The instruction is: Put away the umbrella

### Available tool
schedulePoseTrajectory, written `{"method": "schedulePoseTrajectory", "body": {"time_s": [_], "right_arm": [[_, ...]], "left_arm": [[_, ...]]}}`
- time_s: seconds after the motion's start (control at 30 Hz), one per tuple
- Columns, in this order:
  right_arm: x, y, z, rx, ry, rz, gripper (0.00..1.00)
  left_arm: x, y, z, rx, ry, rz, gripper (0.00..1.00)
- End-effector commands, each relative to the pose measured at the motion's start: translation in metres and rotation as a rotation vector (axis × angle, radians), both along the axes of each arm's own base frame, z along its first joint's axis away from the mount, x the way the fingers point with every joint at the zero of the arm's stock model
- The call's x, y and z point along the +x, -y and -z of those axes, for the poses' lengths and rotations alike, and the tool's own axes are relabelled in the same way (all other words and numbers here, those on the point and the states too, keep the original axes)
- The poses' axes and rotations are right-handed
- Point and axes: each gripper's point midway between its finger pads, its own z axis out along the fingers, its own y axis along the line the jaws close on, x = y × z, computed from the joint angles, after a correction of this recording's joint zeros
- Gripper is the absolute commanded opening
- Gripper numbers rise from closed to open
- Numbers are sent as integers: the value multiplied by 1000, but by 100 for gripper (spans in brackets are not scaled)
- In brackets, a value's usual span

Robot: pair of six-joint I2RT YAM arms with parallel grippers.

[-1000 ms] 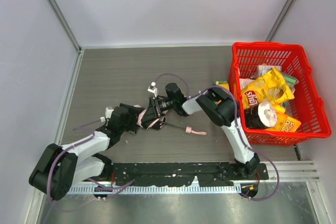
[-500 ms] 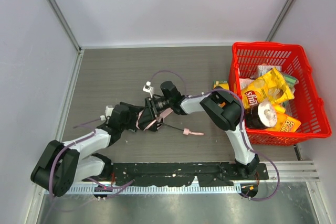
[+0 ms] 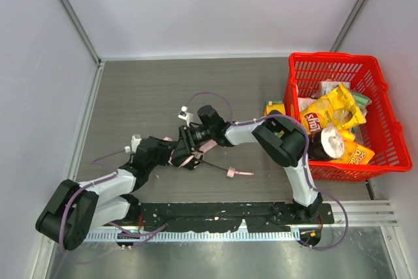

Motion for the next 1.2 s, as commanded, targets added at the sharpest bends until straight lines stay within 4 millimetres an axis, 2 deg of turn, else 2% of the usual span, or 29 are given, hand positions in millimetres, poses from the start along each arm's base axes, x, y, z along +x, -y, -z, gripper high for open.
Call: {"method": "schedulePoseTrajectory", "body": {"time_s": [0.0, 0.03, 0.13, 0.17, 0.2, 0.23, 0.27, 0.33, 0.5, 0.67, 0.77, 0.83, 0.87, 0.93, 1.03, 1.07, 1.1, 1.17], "right_arm": [[34, 45, -2, -218, -23, 257, 57], [43, 55, -7, -231, -35, 311, 61], [51, 87, -28, -271, -11, 451, 65], [48, 98, -23, -322, -41, 484, 66], [55, 111, -27, -347, -21, 558, 67], [50, 123, -19, -411, -55, 593, 68], [57, 135, -18, -450, -37, 676, 68], [57, 142, -17, -444, -94, 764, 69], [60, 132, -19, -326, -264, 906, 69], [51, 121, -5, -289, -340, 987, 69], [68, 114, 10, -280, -344, 1027, 66], [75, 110, 24, -314, -337, 1027, 60], [79, 104, 23, -291, -332, 1019, 50], [86, 101, 39, -335, -330, 1023, 44], [111, 104, 54, -376, -264, 1073, 43], [114, 109, 67, -416, -247, 1069, 42], [129, 107, 60, -397, -233, 1075, 41], [142, 111, 61, -426, -176, 1060, 40]], "left_arm": [[12, -13, -11, 76, 143, -13, 0], [12, -13, -12, 80, 171, 0, 0], [9, -13, -15, 92, 212, 24, 0], [8, -13, -18, 103, 235, 35, 0], [7, -13, -19, 105, 246, 42, 0], [7, -12, -23, 106, 266, 49, 0], [8, -11, -28, 108, 293, 58, 0], [9, -7, -37, 103, 333, 81, 0], [9, 4, -62, 67, 462, 142, 0], [6, 8, -68, 63, 494, 170, 0], [5, 9, -66, 62, 487, 182, 0], [4, 10, -64, 62, 479, 186, 0], [3, 11, -63, 60, 473, 196, 0], [1, 14, -60, 53, 462, 214, 0], [-2, 15, -53, 43, 429, 217, 0], [-2, 15, -51, 42, 420, 216, 0], [-3, 15, -47, 41, 402, 218, 0], [-5, 13, -39, 43, 364, 211, 0]]}}
